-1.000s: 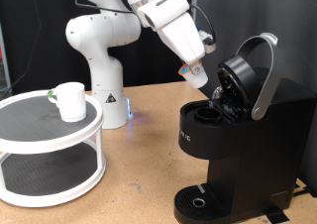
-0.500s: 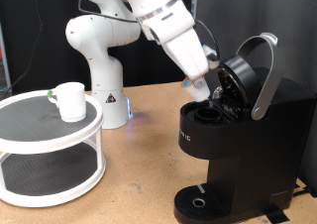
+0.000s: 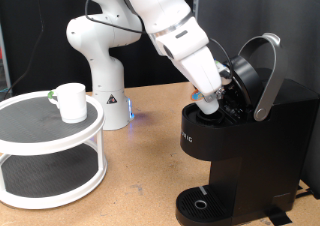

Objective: Make a cup of coffee with the keurig machine

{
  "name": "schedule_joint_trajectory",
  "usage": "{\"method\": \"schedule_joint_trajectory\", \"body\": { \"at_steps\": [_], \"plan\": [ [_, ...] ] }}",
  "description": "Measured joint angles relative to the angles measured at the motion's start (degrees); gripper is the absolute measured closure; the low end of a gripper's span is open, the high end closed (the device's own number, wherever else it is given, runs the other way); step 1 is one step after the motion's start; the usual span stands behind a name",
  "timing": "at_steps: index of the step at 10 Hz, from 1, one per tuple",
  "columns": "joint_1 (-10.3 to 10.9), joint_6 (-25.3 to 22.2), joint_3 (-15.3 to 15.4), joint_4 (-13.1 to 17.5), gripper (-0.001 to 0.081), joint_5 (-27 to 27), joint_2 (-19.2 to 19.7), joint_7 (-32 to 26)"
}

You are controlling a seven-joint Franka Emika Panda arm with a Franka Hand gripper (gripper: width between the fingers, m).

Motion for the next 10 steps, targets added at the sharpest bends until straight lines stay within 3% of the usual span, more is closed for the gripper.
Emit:
{"method": "schedule_joint_trajectory", "body": {
  "at_steps": [3,5,6,7,10],
  "plan": [
    [0.05,0.56,0.78,0.00,0.0375,1.05,0.74,-0.53],
    [0.05,0.59,1.07,0.00,0.0112,1.05,1.00,-0.50],
    [0.05,0.71,1.19,0.01,0.0112,1.05,1.19,-0.49],
    [0.05,0.88,1.25,0.01,0.0019,1.05,1.45,-0.49],
    [0.03,0.94,1.27,0.10,0.0003,1.05,1.78,-0.49]
  ]
}}
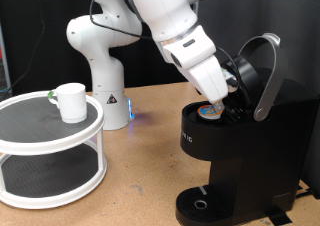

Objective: Make a cup of coffee with the keurig machine

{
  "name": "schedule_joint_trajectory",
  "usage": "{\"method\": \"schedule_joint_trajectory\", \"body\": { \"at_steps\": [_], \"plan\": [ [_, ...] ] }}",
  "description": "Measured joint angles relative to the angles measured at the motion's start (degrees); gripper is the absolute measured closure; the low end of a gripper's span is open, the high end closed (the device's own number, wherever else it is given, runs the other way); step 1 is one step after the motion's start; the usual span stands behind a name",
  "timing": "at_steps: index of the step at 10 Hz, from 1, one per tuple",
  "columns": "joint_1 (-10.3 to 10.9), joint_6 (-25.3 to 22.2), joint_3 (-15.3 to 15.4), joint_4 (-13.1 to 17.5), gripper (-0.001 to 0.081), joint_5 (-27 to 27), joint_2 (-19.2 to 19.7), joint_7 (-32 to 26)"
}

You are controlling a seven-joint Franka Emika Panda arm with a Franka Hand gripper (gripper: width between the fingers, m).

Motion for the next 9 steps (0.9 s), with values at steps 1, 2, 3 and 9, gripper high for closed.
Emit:
{"method": "schedule_joint_trajectory", "body": {
  "at_steps": [1,2,3,9],
  "plan": [
    [-0.08,-0.12,-0.05,0.13,0.0003,0.01,-0.11,0.00],
    [-0.18,-0.71,-0.24,0.38,0.0003,0.15,-0.37,-0.02],
    [-0.35,-1.98,-0.55,0.81,0.0003,0.18,-0.84,-0.02],
    [-1.32,-7.00,-1.71,1.72,0.0804,-2.32,-3.05,-0.07]
  ]
}}
